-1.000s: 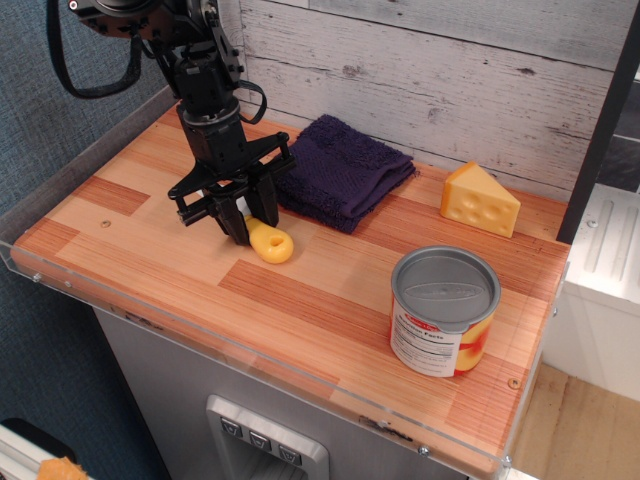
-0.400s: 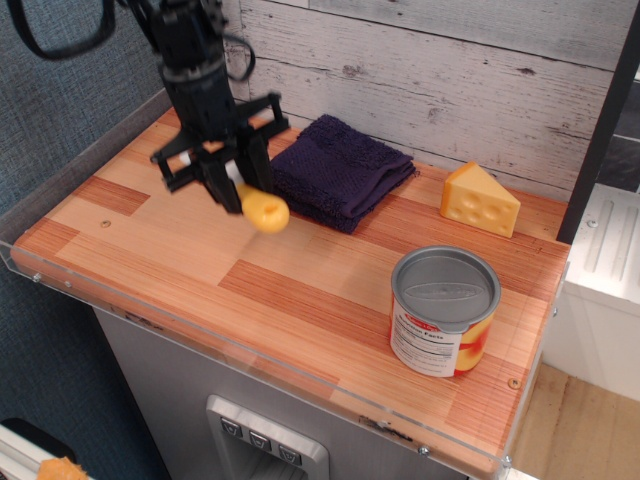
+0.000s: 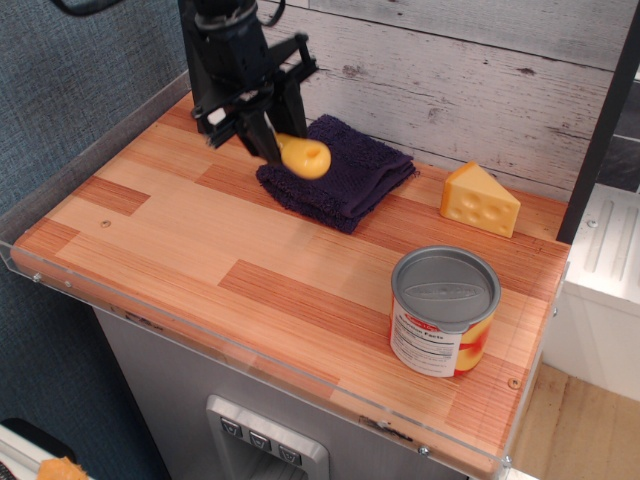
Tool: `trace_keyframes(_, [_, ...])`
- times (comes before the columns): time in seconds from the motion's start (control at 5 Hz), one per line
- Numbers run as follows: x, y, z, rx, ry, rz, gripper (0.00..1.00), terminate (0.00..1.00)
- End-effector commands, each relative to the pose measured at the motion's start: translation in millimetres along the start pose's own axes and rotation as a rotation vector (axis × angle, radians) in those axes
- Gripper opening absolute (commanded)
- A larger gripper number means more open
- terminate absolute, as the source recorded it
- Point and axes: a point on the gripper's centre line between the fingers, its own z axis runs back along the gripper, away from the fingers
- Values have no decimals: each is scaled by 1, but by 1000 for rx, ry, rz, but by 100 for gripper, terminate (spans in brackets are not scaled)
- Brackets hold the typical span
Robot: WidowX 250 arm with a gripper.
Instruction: Place the knife on top of the purple towel
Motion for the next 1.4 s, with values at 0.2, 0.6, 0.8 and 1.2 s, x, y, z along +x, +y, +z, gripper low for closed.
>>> trace_keyframes(0.2, [1,-45,-14,36,-93,261,0,0])
trace_keyframes(0.6, [7,-56,-28,29,-94,357,0,0])
trace_keyframes(0.8, [9,-57,-36,28,-86,367,0,0])
trace_keyframes(1.2, [7,-61,-32,3,-65,303,100,0])
